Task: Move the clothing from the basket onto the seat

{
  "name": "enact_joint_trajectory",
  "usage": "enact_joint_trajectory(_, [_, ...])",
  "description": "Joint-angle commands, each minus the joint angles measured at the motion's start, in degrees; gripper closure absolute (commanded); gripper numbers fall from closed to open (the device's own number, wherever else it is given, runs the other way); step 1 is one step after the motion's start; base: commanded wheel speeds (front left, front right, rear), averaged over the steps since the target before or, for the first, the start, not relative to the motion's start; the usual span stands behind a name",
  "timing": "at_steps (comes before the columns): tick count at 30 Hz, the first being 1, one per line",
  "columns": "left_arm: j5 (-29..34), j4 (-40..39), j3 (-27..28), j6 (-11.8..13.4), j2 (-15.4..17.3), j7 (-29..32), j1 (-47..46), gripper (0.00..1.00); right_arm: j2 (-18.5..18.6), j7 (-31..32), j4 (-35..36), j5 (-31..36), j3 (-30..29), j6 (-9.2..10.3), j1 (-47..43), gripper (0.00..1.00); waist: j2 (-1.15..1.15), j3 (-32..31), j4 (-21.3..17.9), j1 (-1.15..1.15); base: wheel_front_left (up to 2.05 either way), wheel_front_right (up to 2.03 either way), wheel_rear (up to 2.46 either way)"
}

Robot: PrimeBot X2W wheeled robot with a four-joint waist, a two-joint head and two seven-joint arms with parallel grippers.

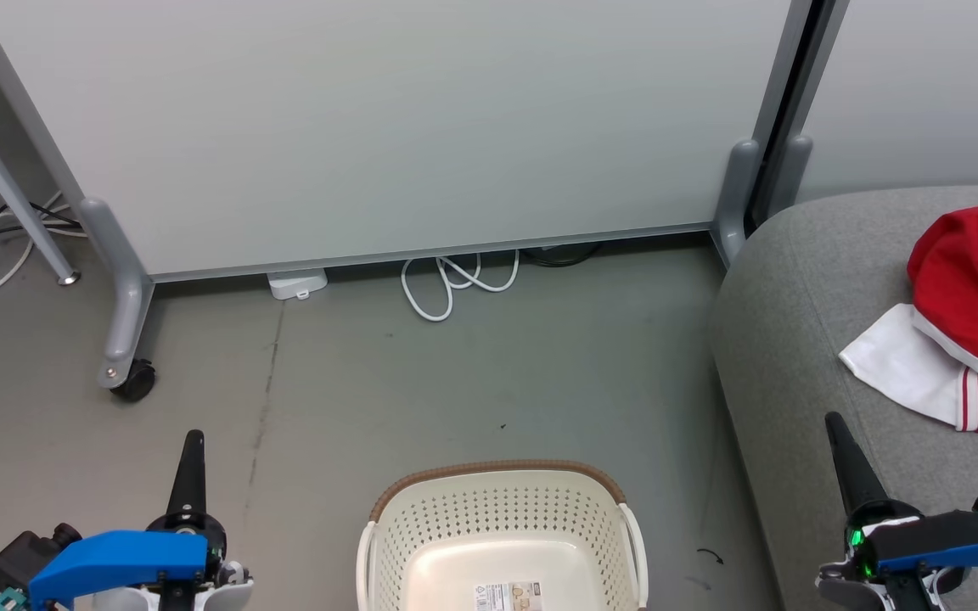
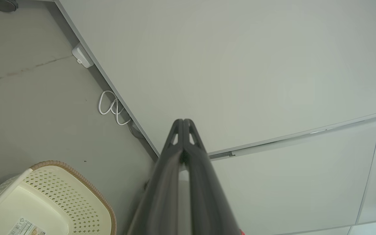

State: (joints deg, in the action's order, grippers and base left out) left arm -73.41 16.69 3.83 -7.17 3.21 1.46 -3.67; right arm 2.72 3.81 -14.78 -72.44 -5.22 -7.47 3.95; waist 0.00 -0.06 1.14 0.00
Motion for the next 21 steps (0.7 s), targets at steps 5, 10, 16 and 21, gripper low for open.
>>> enact_joint_trajectory(5, [-3.0, -0.9, 0.7, -0.4, 0.0, 1.0, -1.4, 1.00, 0.2, 0.6, 0.6, -3.3, -0.3, -0.03, 1.3, 1.00, 0.00, 0.0, -0.1, 0.00, 0.00, 0.00, 0.00])
enact_joint_trajectory(10, [-5.4, -1.2, 1.0, -0.4, 0.0, 1.5, -1.7, 1.00, 0.2, 0.9, 0.6, -5.7, -0.5, -0.03, 1.5, 1.00, 0.00, 0.1, -0.3, 0.00, 0.00, 0.00, 0.00])
enact_joint_trajectory(16, [-8.0, -1.5, 1.4, -0.4, -0.1, 2.3, -1.9, 1.00, 0.2, 1.2, 0.7, -8.5, -0.6, -0.04, 1.8, 1.00, 0.00, 0.1, -0.4, 0.00, 0.00, 0.00, 0.00])
enact_joint_trajectory(21, [-10.2, -1.8, 1.7, -0.5, -0.1, 2.9, -2.1, 1.00, 0.2, 1.6, 0.7, -10.8, -0.8, -0.04, 1.8, 1.00, 0.00, 0.1, -0.5, 0.00, 0.00, 0.00, 0.00])
